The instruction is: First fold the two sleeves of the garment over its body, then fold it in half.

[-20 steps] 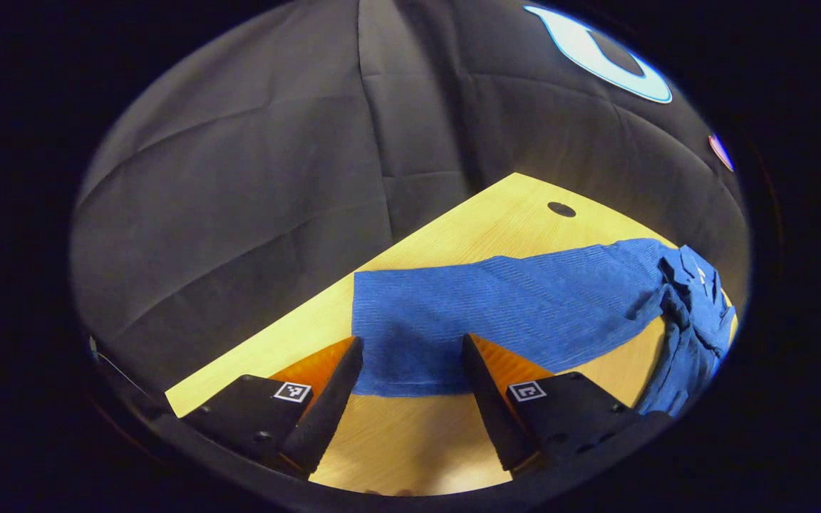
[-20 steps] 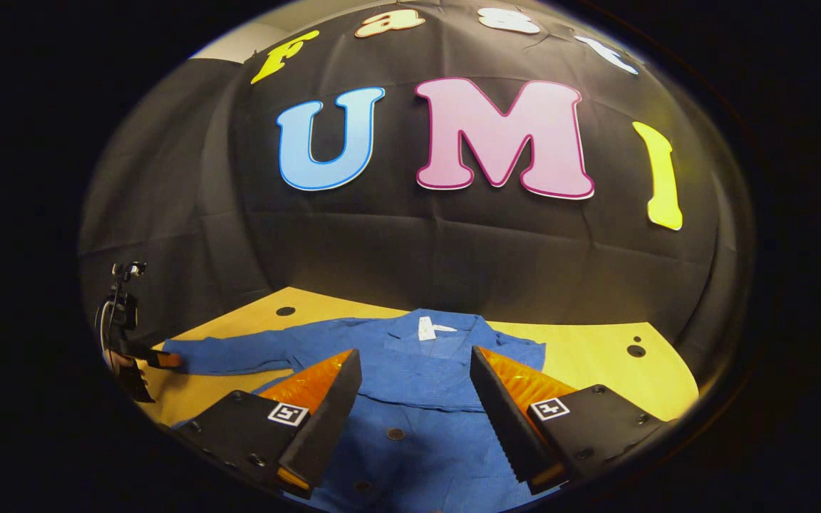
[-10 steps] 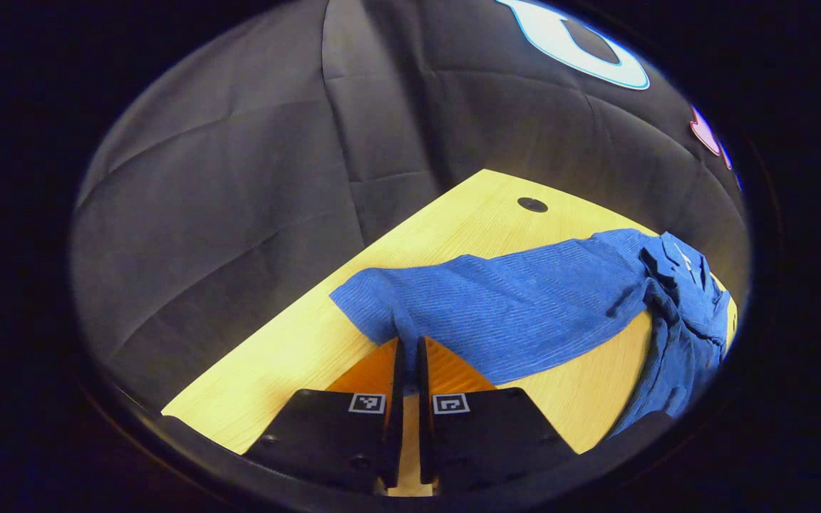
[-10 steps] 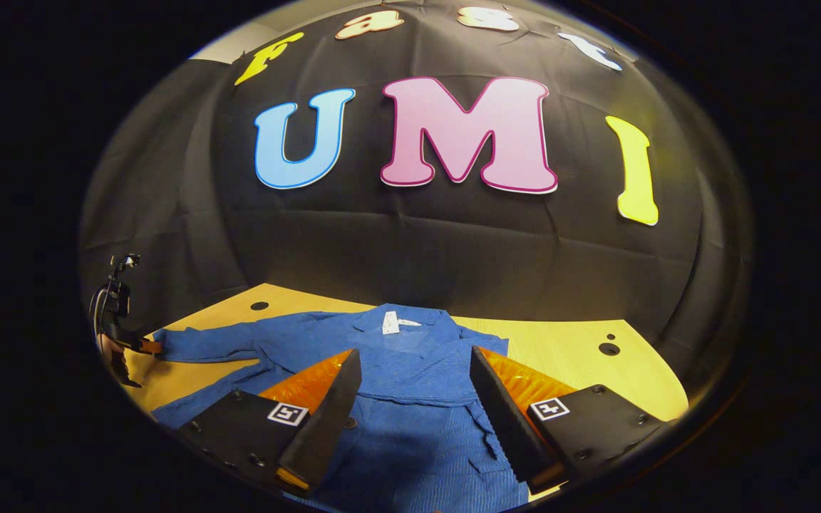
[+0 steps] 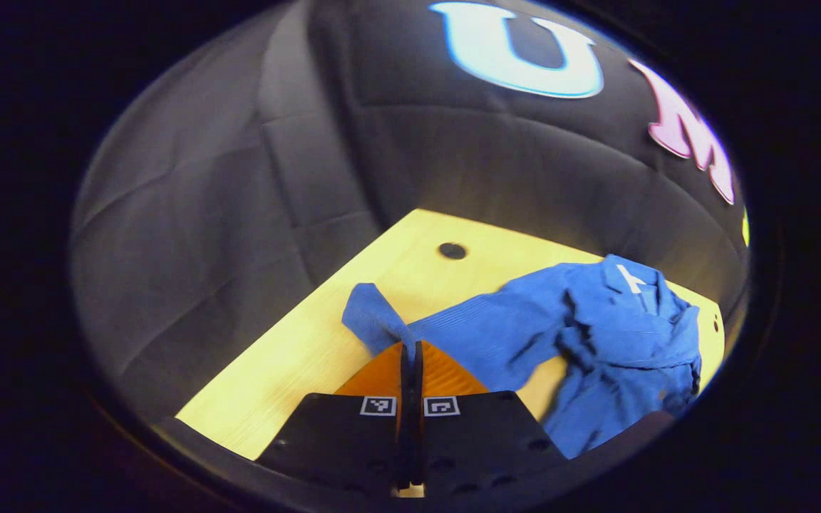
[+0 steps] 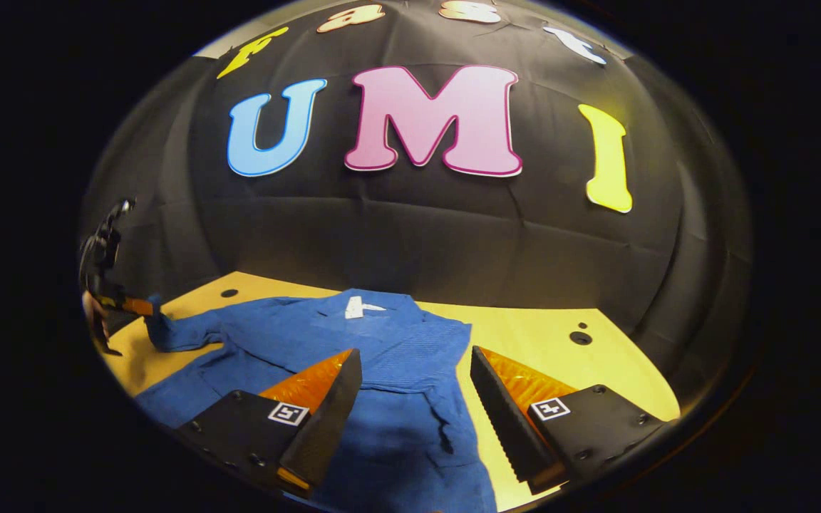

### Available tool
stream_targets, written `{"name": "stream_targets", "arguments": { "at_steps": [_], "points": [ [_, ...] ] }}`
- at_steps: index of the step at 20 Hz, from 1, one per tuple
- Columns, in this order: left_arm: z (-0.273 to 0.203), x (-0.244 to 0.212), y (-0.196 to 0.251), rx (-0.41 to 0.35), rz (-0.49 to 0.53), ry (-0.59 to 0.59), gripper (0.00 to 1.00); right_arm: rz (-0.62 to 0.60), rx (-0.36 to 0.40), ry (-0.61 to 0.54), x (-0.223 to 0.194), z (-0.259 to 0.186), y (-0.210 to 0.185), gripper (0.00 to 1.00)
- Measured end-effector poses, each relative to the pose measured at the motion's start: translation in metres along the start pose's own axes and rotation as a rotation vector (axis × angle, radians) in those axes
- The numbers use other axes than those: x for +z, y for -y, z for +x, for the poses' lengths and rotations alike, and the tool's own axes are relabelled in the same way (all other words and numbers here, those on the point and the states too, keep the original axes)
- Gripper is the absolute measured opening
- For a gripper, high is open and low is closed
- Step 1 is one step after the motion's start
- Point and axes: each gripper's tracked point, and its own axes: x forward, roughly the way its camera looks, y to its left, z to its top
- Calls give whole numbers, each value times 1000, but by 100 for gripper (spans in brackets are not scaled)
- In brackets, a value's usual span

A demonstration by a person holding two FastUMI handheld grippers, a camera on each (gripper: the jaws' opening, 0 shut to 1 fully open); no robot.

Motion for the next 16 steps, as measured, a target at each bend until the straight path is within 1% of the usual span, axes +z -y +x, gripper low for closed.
{"name": "stream_targets", "arguments": {
  "at_steps": [2, 4, 6, 9, 11, 13, 14, 16],
  "points": [
    [-12, 34, 61, -108, 68, 61, 0, 7, -19, 0, -1, -1, 12, 97],
    [-18, 65, 128, -206, 139, 160, 0, 21, -45, 2, -2, -2, 27, 97],
    [-22, 74, 191, -309, 204, 184, 0, 40, -74, 1, -2, -6, 45, 97],
    [-24, 57, 292, -452, 259, 166, 0, 85, -104, -1, -4, -9, 75, 97],
    [-29, 36, 347, -520, 288, 132, 0, 99, -139, -2, -6, -13, 99, 97],
    [-30, 12, 385, -547, 340, 62, 0, 117, -176, -4, -9, -22, 120, 97],
    [-27, -3, 397, -568, 368, 28, 0, 126, -186, -8, -12, -25, 129, 97],
    [-23, -22, 423, -615, 388, -16, 5, 129, -200, -26, -22, -30, 141, 97]
  ]
}}
